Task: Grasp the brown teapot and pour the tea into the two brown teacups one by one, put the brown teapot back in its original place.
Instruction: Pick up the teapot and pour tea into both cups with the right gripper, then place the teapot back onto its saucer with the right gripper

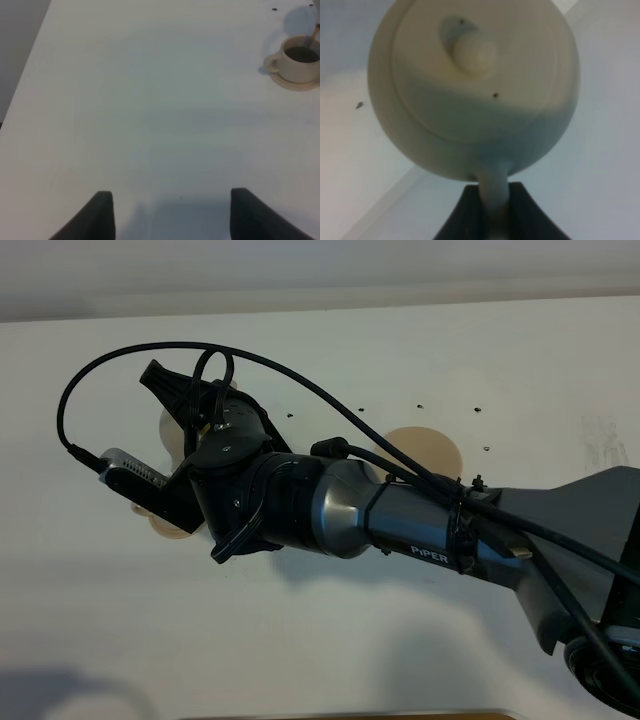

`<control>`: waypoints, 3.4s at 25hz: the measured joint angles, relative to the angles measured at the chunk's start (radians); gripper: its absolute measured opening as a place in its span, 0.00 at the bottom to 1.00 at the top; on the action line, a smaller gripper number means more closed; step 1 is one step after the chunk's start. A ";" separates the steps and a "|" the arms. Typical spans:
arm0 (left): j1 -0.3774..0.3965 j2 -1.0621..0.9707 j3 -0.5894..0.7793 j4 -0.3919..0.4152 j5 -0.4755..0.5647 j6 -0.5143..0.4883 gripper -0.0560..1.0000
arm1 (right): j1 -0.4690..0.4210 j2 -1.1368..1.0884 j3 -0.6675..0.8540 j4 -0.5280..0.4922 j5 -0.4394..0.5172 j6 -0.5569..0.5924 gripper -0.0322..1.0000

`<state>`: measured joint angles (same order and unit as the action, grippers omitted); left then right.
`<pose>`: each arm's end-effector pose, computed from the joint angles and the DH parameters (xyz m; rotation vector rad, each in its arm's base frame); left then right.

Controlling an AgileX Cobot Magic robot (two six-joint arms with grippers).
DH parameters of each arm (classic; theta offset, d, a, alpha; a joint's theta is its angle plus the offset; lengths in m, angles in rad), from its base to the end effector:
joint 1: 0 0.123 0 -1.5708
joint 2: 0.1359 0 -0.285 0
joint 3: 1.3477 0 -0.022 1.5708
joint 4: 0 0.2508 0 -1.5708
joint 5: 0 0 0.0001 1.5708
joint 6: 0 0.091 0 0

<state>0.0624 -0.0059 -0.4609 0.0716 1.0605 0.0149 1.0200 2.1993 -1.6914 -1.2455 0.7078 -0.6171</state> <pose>-0.0018 0.0056 0.2665 -0.0512 2.0772 0.1335 0.3045 0.3886 0.2009 -2.2046 0.7729 -1.1386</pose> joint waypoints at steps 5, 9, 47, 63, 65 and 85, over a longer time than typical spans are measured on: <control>0.000 0.000 0.000 0.000 0.000 0.000 0.51 | 0.002 0.000 0.000 -0.006 0.000 -0.005 0.14; 0.000 0.000 0.000 0.000 0.000 0.000 0.51 | 0.010 0.000 0.000 -0.008 -0.001 -0.012 0.14; 0.000 0.000 0.000 0.000 0.000 0.000 0.51 | 0.021 0.000 0.000 -0.037 -0.002 -0.017 0.14; 0.000 0.000 0.000 0.000 0.000 0.000 0.51 | 0.016 0.000 0.000 0.100 -0.005 0.172 0.14; 0.000 0.000 0.000 0.000 0.000 0.000 0.51 | 0.012 0.000 0.000 0.139 -0.004 0.241 0.14; 0.000 0.000 0.000 0.000 -0.001 0.000 0.51 | -0.163 -0.035 -0.016 0.754 -0.064 0.384 0.14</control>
<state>0.0624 -0.0059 -0.4609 0.0716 1.0597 0.0149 0.8566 2.1644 -1.7078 -0.4911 0.6443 -0.2332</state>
